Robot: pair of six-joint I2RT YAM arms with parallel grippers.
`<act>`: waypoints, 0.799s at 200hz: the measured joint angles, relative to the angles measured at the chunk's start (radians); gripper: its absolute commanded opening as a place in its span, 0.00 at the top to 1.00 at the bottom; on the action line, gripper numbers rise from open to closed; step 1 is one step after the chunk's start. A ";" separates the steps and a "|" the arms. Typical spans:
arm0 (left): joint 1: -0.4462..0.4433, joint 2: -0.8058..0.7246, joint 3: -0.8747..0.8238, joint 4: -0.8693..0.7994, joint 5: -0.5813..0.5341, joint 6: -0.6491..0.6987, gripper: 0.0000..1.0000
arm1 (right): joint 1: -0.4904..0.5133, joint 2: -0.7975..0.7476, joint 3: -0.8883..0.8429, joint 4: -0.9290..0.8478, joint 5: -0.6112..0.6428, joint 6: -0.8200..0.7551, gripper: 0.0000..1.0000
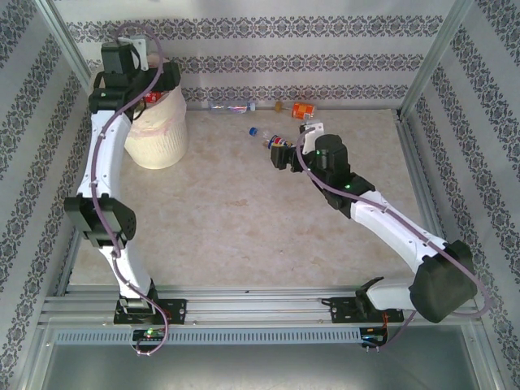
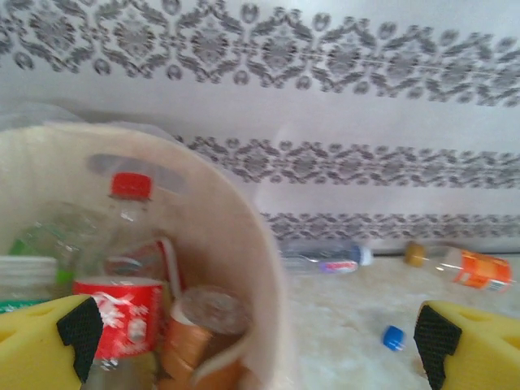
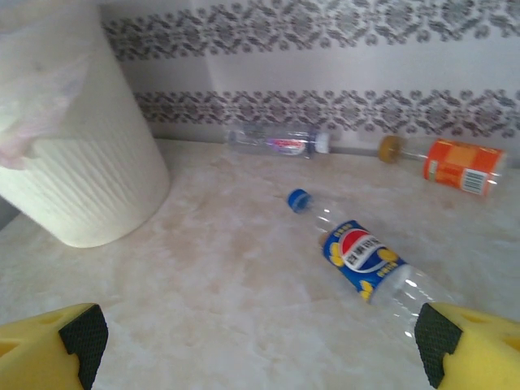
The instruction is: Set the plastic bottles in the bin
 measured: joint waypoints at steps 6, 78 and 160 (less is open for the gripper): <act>-0.011 -0.027 -0.039 0.016 0.003 -0.018 0.00 | -0.016 0.000 0.000 -0.006 -0.002 0.000 0.02; -0.116 -0.227 -0.410 0.149 0.070 -0.252 0.00 | -0.154 0.183 0.089 -0.200 -0.075 -0.143 0.02; -0.146 -0.286 -0.599 0.170 0.156 -0.403 0.00 | -0.258 0.622 0.557 -0.467 -0.183 -0.399 0.02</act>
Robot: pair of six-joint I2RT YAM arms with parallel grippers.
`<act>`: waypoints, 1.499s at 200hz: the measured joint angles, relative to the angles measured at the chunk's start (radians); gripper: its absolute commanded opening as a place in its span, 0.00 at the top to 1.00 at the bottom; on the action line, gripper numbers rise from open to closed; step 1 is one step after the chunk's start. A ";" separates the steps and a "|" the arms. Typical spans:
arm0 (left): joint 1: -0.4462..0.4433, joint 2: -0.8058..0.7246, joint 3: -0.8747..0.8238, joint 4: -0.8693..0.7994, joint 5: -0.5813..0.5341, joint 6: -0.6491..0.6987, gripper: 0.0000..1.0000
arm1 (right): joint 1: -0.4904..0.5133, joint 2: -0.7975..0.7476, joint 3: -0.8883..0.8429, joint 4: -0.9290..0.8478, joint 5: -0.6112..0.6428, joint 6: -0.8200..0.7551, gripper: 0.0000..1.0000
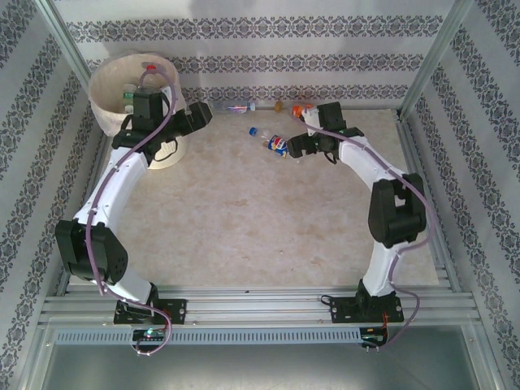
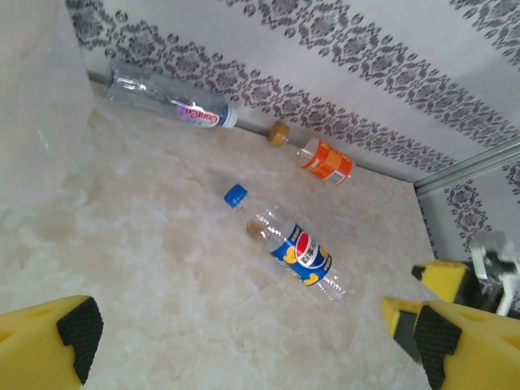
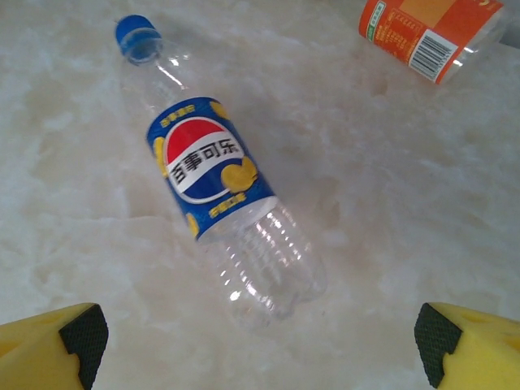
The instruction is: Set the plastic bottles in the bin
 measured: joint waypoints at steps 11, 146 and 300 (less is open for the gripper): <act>-0.001 -0.006 -0.016 -0.004 0.000 -0.005 0.00 | -0.005 0.060 0.059 -0.035 -0.010 -0.035 0.02; -0.001 -0.059 -0.086 -0.025 -0.042 -0.011 0.00 | 0.088 0.453 0.420 -0.327 0.097 -0.287 0.20; -0.001 -0.064 -0.159 0.027 0.009 -0.013 0.00 | 0.121 0.217 0.156 -0.211 0.113 -0.193 0.52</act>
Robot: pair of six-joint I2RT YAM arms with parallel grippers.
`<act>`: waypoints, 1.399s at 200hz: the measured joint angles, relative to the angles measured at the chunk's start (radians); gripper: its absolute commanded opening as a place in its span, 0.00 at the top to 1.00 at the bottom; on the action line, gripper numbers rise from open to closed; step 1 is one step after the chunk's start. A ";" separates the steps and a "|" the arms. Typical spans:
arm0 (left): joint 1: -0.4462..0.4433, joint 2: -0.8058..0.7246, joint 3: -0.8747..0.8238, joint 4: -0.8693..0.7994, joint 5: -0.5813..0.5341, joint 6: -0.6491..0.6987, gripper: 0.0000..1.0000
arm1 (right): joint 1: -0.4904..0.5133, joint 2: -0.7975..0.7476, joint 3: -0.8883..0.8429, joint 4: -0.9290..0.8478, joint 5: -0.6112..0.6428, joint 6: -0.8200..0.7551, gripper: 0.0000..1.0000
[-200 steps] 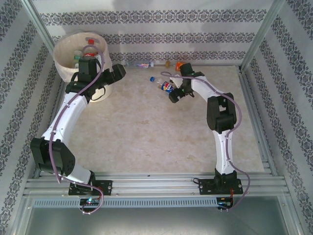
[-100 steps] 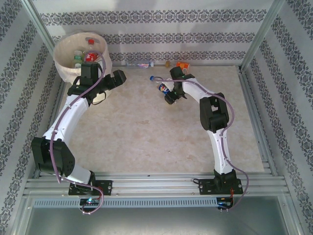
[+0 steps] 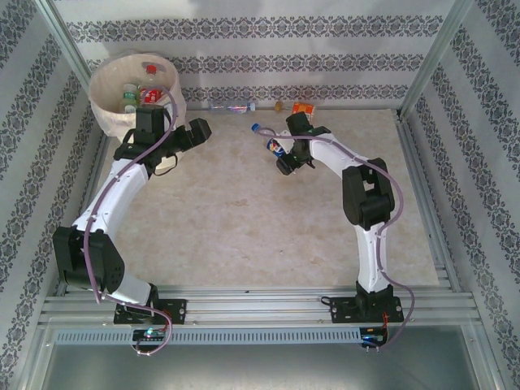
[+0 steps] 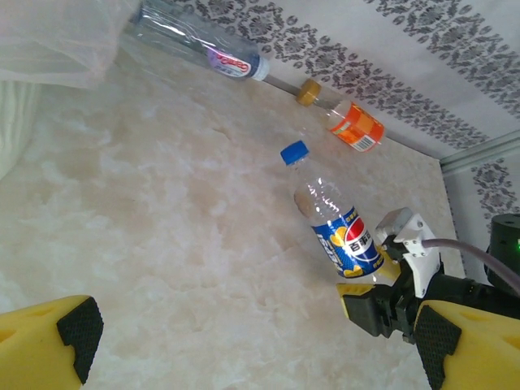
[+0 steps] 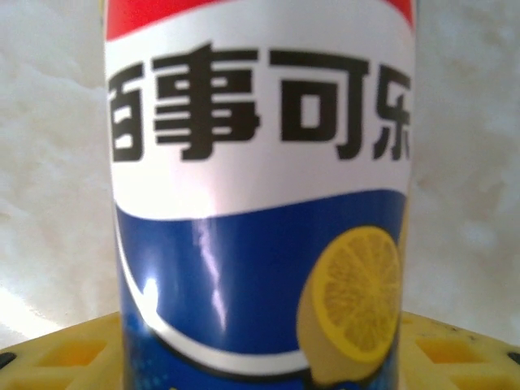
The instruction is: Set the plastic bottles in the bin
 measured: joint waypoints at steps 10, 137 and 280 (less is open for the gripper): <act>0.000 0.000 -0.011 0.024 0.029 -0.005 0.00 | 0.000 -0.035 -0.032 0.024 -0.005 0.016 0.52; -0.105 0.131 -0.119 0.479 0.376 -0.186 0.00 | 0.131 -0.446 -0.594 0.583 -0.253 0.622 0.51; -0.192 0.305 0.008 0.372 0.275 -0.164 0.08 | 0.247 -0.449 -0.613 0.750 -0.301 0.715 0.47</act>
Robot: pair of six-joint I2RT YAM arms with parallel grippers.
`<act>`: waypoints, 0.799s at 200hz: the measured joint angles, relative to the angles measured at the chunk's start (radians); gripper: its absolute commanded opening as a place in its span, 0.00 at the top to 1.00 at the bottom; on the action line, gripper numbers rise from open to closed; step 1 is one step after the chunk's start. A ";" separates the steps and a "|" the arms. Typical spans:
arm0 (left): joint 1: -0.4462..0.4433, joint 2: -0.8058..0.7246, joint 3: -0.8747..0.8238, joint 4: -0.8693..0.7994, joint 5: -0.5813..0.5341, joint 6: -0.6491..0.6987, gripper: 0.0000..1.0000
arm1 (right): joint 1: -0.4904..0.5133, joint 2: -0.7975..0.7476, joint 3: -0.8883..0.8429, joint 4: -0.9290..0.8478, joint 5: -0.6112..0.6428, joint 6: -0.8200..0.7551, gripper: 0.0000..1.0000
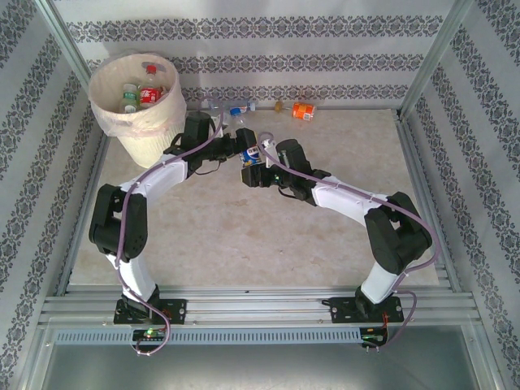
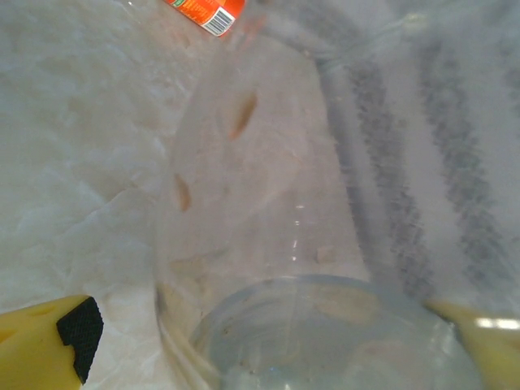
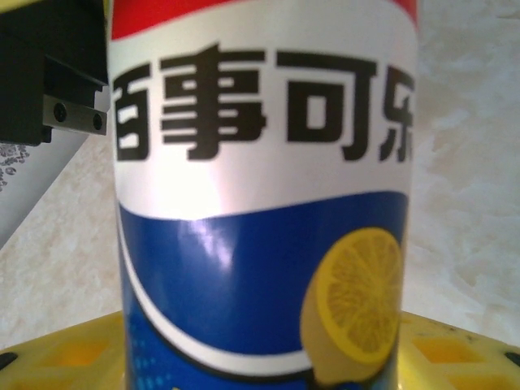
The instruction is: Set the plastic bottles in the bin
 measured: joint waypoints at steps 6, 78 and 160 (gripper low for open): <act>-0.002 0.001 0.003 0.000 0.003 -0.003 0.13 | 0.000 0.000 0.002 0.000 0.000 0.002 0.47; -0.008 0.002 0.012 0.012 0.025 -0.024 0.44 | 0.002 0.016 0.024 -0.024 -0.016 0.008 0.30; -0.005 -0.006 0.012 0.011 0.007 -0.023 0.45 | -0.023 -0.054 0.024 -0.079 -0.091 -0.078 0.02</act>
